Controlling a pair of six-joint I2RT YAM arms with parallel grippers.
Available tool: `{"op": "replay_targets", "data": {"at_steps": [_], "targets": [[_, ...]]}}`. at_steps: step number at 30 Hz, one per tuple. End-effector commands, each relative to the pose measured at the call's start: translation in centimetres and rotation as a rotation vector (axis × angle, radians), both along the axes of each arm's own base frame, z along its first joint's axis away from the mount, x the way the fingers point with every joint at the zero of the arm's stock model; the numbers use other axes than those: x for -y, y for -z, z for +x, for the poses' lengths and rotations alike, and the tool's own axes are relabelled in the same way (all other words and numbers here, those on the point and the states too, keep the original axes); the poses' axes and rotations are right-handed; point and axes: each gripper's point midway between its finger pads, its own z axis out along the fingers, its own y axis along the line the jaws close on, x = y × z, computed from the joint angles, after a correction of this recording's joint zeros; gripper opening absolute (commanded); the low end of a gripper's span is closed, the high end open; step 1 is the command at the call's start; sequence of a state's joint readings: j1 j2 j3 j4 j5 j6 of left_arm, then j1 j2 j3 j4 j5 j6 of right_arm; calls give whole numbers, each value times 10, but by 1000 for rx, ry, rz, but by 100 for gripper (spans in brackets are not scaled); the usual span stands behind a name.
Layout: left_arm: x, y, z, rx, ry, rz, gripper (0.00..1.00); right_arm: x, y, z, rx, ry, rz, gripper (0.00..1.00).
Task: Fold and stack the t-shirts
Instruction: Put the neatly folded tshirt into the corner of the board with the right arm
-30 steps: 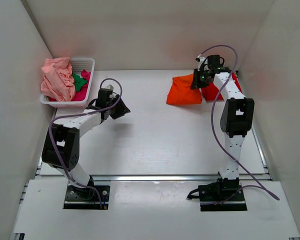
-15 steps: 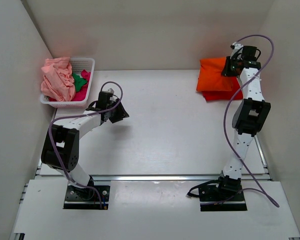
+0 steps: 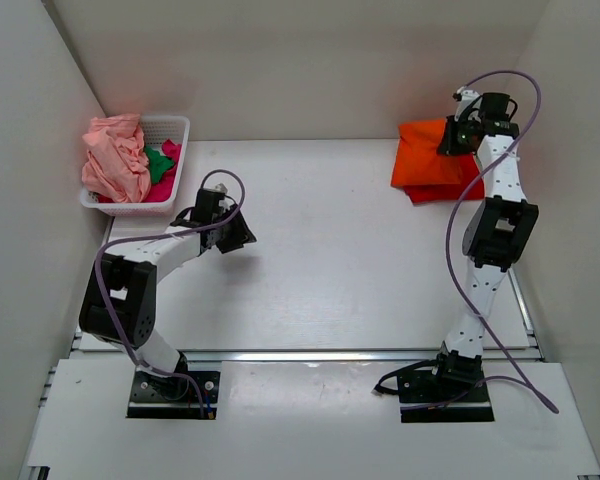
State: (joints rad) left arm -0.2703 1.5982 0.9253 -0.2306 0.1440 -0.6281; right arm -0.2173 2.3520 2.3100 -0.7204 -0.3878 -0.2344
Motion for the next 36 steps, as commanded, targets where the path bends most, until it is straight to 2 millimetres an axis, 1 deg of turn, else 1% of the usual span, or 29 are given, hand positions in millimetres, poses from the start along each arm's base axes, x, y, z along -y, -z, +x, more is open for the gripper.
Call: {"op": "replay_targets", "data": {"at_steps": [1, 2, 3, 4, 6, 7, 8, 9, 10, 11, 12, 13, 14, 15, 16, 17, 18, 19, 20, 21, 22, 24, 25, 26, 27, 31, 32, 33, 36], "targets": [[-5, -23, 1, 66, -11, -1, 54, -1, -110, -5, 228, -50, -20, 0], [-6, -25, 1, 74, -11, -1, 54, -3, -113, -8, 227, -56, -4, 0], [-2, -26, 0, 75, -6, -3, 54, -4, -108, -8, 224, -62, -3, 0], [-3, -25, -2, 69, -5, -2, 54, -7, -112, -10, 229, -67, -2, 0], [-3, -26, 1, 79, -14, -6, 54, -11, -109, -13, 211, -79, -10, 0], [1, -26, -2, 77, -4, -13, 53, -15, -105, -15, 197, -81, -11, 0], [0, -24, -2, 70, -5, -14, 54, -14, -108, -16, 199, -79, -14, 0], [1, -28, 0, 81, -6, -14, 54, -17, -104, -17, 188, -92, 1, 1], [0, -26, -1, 75, -9, -13, 54, -16, -106, -18, 191, -94, 3, 0], [-2, -25, 0, 76, -11, -11, 54, -15, -103, -19, 182, -87, 18, 0], [0, -25, -2, 74, -5, -13, 54, -14, -104, -20, 182, -94, 23, 0], [-1, -26, -1, 78, -10, -18, 54, -14, -97, -22, 164, -92, 33, 0], [-1, -25, -1, 75, -12, -18, 54, -7, -93, -22, 159, -82, 36, 1], [-1, -24, -1, 74, -11, -17, 54, -7, -94, -22, 158, -83, 45, 0], [-1, -23, -1, 73, -11, -16, 54, -5, -87, -20, 153, -89, 51, 1], [0, -23, -1, 72, -10, -16, 54, -2, -76, -19, 132, -90, 75, 0], [-2, -23, -1, 73, -15, -17, 55, -1, -78, -20, 137, -95, 85, 0], [-1, -21, -2, 65, -12, -14, 54, 7, -60, -19, 102, -79, 111, 0], [1, -20, -2, 67, -3, -18, 54, 13, -60, -17, 106, -71, 114, 0], [0, -18, -3, 60, -12, -17, 54, 17, -55, -15, 99, -64, 111, 0], [3, -20, -3, 66, 1, -21, 54, 23, -42, -15, 70, -49, 111, 0], [2, -16, -4, 54, -8, -15, 54, 33, -23, -13, 40, -25, 99, 0], [2, -17, -4, 59, -3, -13, 54, 38, -20, -13, 37, -13, 92, 0], [-1, -16, -2, 56, -19, -10, 54, 42, -14, -11, 31, -3, 95, 0], [0, -13, -5, 48, -12, -11, 54, 44, -7, -11, 18, 4, 98, 0], [2, -13, -3, 48, -5, -4, 55, 66, 4, -4, 23, 49, 61, 0], [2, -13, -2, 48, -8, -5, 55, 68, 12, -4, 10, 54, 70, 0], [2, -11, -3, 42, -3, -4, 55, 72, 12, -2, 17, 61, 65, 1], [3, -8, -6, 29, 1, 7, 55, 69, 28, 5, 11, 44, 54, 0]]}}
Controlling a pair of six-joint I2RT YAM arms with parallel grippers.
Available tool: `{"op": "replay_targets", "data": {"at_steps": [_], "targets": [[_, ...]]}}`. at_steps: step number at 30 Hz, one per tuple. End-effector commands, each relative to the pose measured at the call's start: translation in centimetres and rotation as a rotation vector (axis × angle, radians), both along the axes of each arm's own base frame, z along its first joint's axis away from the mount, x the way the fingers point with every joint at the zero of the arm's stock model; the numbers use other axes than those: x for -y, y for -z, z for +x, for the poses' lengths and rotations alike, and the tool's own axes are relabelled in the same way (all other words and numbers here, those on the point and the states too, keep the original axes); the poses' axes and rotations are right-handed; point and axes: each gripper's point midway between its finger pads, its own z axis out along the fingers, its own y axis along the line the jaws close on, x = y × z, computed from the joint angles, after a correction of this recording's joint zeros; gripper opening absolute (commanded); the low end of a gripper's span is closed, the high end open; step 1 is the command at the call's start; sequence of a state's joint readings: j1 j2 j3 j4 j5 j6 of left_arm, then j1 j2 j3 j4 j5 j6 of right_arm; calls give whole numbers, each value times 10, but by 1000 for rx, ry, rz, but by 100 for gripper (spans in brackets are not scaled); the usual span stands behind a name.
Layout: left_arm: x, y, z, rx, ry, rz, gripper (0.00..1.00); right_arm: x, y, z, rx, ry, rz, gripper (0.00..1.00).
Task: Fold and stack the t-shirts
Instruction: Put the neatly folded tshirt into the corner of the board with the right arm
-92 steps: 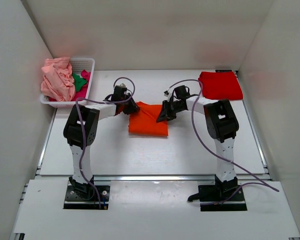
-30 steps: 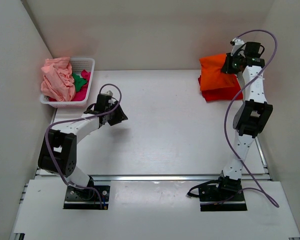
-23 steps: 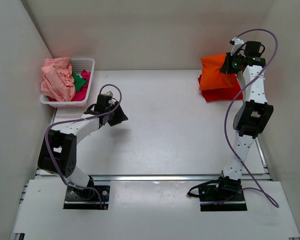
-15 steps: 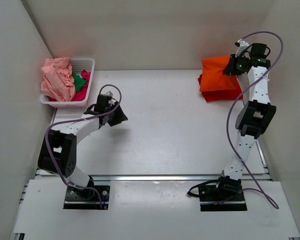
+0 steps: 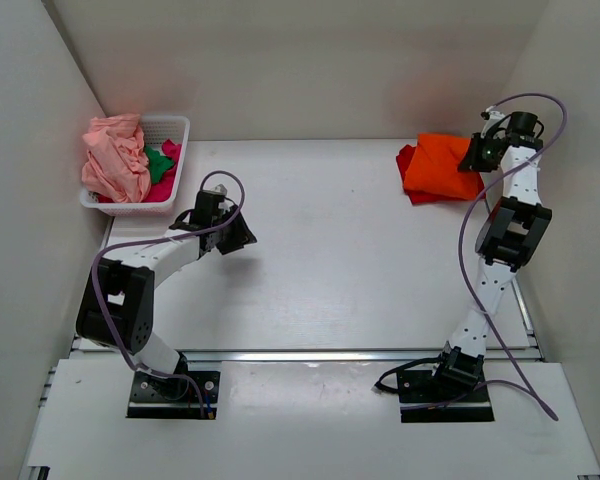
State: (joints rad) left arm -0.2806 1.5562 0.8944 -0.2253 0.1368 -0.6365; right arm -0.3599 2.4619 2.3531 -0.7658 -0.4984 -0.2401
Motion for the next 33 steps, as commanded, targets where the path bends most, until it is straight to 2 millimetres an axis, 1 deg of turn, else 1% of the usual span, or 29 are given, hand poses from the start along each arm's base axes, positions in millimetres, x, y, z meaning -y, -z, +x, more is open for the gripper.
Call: {"op": "replay_targets", "data": {"at_steps": [1, 4, 6, 7, 8, 9, 10, 11, 13, 14, 16, 17, 18, 19, 20, 21, 22, 23, 24, 25, 26, 27, 28, 29, 30, 31, 32, 33], "targets": [[1, -3, 2, 15, -1, 14, 54, -1, -16, 22, 93, -24, -61, 0], [-1, 0, 0, 15, -1, 23, 54, -3, -10, 35, 112, -17, -128, 0], [0, 3, -2, 5, 1, 23, 53, -7, -16, 46, 150, -14, -182, 0], [-1, 5, -3, 1, 2, 26, 55, -12, -12, 51, 161, -20, -190, 3], [-4, 7, -3, -4, -9, 31, 54, -7, -16, 53, 172, -8, -208, 6], [-2, 4, -1, 4, -3, 30, 54, -11, -11, 57, 175, -12, -224, 9], [0, 6, -3, -4, 4, 29, 54, -13, -7, 59, 177, -15, -236, 14], [-2, 9, -5, -12, 0, 34, 55, -12, -13, 61, 192, -8, -243, 21], [-2, 6, -1, -2, -3, 32, 55, -17, -11, 66, 208, -11, -270, 27], [-1, 5, -2, -3, 1, 32, 55, -14, -11, 67, 207, 17, -294, 28], [1, 7, -3, -11, 7, 26, 54, -10, -21, 73, 244, 60, -354, 31], [2, 6, -2, -7, 10, 29, 55, -9, -26, 75, 256, 72, -374, 35], [2, 5, -3, -8, 11, 30, 55, -1, -33, 77, 276, 118, -408, 37], [3, 8, -5, -14, 15, 31, 55, 1, -45, 78, 301, 138, -439, 38], [3, 5, -3, -7, 13, 29, 54, 4, -47, 76, 300, 154, -459, 46], [-1, 6, -4, -12, 7, 28, 55, 7, -56, 77, 315, 176, -482, 55], [0, 5, -5, -8, 6, 23, 55, 7, -64, 78, 333, 183, -485, 58], [1, 5, -6, -9, 6, 19, 55, 6, -70, 76, 333, 209, -492, 67], [2, 3, -7, -5, 11, 13, 55, 12, -79, 73, 344, 234, -498, 76], [1, 2, -6, 1, 6, 16, 55, 11, -90, 72, 366, 231, -499, 79], [2, -2, -6, 8, 11, 10, 55, 13, -96, 70, 374, 235, -501, 86], [1, -1, -7, 4, 10, 15, 55, 10, -106, 68, 388, 237, -504, 91], [1, -4, -8, 13, 12, 8, 54, 9, -122, 66, 414, 242, -502, 92], [1, -3, -8, 8, 8, 7, 54, 4, -128, 66, 427, 229, -499, 95], [1, -6, -9, 18, 10, 4, 55, -4, -139, 64, 447, 222, -494, 95], [2, -7, -10, 19, 11, -1, 55, -2, -152, 60, 466, 225, -499, 95], [2, -9, -11, 20, 12, -8, 54, -9, -158, 57, 477, 217, -488, 96], [-2, -8, -12, 18, -1, -8, 55, -13, -155, 55, 473, 209, -484, 96]]}}
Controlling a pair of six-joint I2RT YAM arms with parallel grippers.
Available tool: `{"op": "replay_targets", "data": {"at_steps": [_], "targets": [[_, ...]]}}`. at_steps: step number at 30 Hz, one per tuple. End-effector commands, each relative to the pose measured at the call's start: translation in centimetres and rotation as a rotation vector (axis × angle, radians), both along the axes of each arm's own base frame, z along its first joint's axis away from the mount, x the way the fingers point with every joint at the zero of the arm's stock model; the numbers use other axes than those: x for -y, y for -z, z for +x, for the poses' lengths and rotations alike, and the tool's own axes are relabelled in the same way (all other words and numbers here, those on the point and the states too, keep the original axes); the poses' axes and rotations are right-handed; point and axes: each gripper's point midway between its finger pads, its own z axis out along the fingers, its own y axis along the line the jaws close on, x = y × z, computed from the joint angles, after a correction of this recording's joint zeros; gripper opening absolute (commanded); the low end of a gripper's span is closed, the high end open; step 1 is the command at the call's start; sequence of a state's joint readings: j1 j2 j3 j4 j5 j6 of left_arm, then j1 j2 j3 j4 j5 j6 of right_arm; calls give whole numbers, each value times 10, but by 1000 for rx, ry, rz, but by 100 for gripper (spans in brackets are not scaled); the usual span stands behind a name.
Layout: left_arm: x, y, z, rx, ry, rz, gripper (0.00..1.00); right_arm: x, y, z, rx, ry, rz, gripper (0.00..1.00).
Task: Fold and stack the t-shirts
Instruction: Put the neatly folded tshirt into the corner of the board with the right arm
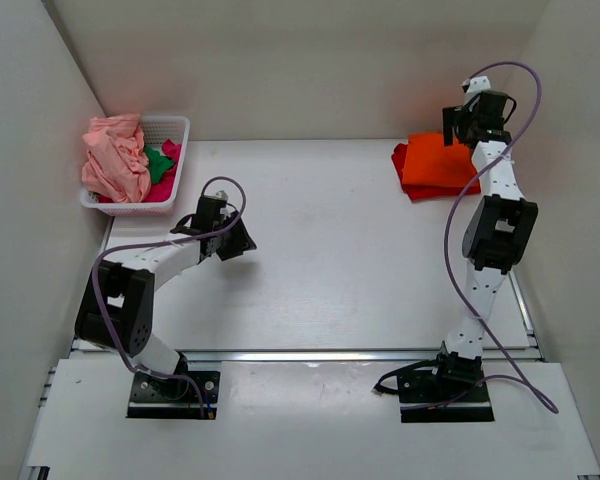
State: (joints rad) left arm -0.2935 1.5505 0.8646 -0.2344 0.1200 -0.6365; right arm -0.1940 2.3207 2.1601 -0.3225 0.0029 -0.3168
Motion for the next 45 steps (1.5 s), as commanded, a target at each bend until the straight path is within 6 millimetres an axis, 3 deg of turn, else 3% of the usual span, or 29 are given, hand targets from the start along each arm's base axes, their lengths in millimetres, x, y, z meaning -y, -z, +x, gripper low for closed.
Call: {"op": "replay_targets", "data": {"at_steps": [1, 2, 3, 4, 7, 9, 13, 15, 16, 17, 18, 19, 20, 22, 23, 25, 26, 27, 28, 31, 33, 34, 36, 38, 43, 44, 45], "targets": [[2, -23, 0, 61, 5, -34, 55, -17, -94, -6, 197, -19, -33, 94], [2, -24, -2, 59, 6, -41, 55, -26, -95, -9, 204, -52, -18, 92], [0, -23, -3, 57, 0, -41, 56, -33, -78, -11, 178, -73, 10, 89], [-3, -25, 0, 66, -11, -41, 55, -36, -84, -14, 190, -81, 21, 85], [1, -29, -4, 74, 1, -52, 55, -54, -46, -24, 119, -127, 109, 76], [2, -28, -8, 69, 12, -53, 56, -63, -34, -28, 84, -153, 138, 72], [0, -31, -15, 62, 21, -51, 56, -73, -11, -38, -6, -146, 162, 79], [-3, -38, -19, 77, 22, -47, 57, -83, -22, -55, -11, -139, 177, 84], [-3, -39, -22, 77, 28, -49, 58, -90, -13, -63, -26, -119, 220, 87], [-6, -45, -23, 92, 21, -50, 59, -94, -34, -72, 9, -109, 225, 85], [-6, -50, -26, 107, 24, -50, 59, -99, -42, -88, 20, -74, 276, 82], [-8, -54, -30, 115, 33, -50, 60, -107, -48, -105, 24, -78, 334, 89], [-11, -53, -33, 109, 25, -45, 60, -116, -39, -117, -4, -100, 368, 99], [-13, -66, -39, 138, 36, -59, 60, -130, -53, -146, -19, -140, 483, 99], [-12, -67, -44, 139, 44, -57, 60, -131, -43, -157, -54, -125, 487, 99], [-11, -73, -56, 160, 69, -59, 61, -146, -40, -186, -131, -101, 431, 99], [-11, -67, -63, 145, 79, -48, 61, -158, -33, -200, -183, -97, 414, 99], [-12, -71, -66, 158, 80, -55, 60, -157, -33, -208, -192, -70, 389, 99], [-10, -67, -74, 148, 97, -65, 60, -172, -33, -222, -213, -108, 404, 99], [-11, -56, -93, 109, 135, -57, 61, -188, -38, -254, -237, -136, 453, 99], [-15, -51, -101, 100, 142, -36, 61, -191, -22, -276, -276, -114, 481, 99], [-16, -51, -103, 101, 144, -37, 61, -192, -32, -281, -233, -129, 493, 99], [-18, -53, -107, 105, 156, -33, 62, -193, -23, -296, -214, -159, 555, 99], [-19, -54, -112, 106, 171, -25, 61, -190, -27, -307, -179, -167, 578, 99], [-23, -53, -117, 111, 157, -17, 65, -194, -41, -305, -146, -191, 562, 99], [-22, -54, -117, 115, 162, -17, 66, -192, -35, -305, -161, -174, 561, 99], [-25, -51, -116, 102, 166, 5, 71, -202, -38, -302, -161, -204, 561, 99]]}}
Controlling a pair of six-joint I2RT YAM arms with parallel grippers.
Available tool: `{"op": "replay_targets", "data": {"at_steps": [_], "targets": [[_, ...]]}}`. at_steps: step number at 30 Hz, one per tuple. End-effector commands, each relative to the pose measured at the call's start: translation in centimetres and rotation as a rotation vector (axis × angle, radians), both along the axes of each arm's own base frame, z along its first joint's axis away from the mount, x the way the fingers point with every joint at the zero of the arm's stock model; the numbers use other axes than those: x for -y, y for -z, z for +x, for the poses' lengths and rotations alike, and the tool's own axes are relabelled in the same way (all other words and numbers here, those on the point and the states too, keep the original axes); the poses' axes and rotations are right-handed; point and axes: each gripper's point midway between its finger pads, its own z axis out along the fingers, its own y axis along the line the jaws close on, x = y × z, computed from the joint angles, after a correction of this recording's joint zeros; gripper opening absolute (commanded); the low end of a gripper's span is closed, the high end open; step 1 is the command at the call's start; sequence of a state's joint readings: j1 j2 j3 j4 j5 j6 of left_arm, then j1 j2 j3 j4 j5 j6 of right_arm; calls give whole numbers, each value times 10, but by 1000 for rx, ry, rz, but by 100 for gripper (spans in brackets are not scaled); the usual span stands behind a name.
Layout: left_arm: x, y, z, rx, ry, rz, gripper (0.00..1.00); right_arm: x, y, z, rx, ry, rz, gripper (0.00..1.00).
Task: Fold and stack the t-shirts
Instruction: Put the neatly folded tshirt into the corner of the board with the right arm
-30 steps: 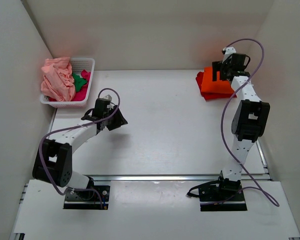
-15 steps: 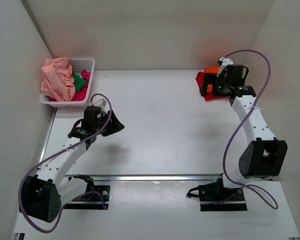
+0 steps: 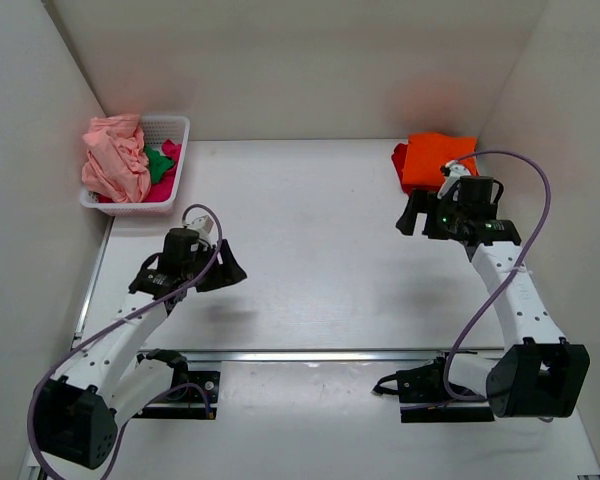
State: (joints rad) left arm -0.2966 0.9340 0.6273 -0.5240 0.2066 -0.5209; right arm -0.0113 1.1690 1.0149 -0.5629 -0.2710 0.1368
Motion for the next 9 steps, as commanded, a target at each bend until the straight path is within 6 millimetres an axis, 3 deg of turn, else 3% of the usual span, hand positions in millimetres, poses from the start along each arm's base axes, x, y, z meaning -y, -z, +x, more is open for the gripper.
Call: {"op": "replay_targets", "data": {"at_steps": [1, 6, 9], "targets": [[-7, 5, -5, -17, 16, 40, 76, -19, -22, 14, 72, -48, 17, 99], [-14, 7, -4, -44, 11, 77, 80, -32, -9, 9, 33, -98, 47, 99], [-13, 3, -2, -25, -4, 57, 81, -30, -4, 9, 11, -92, 35, 99]]}}
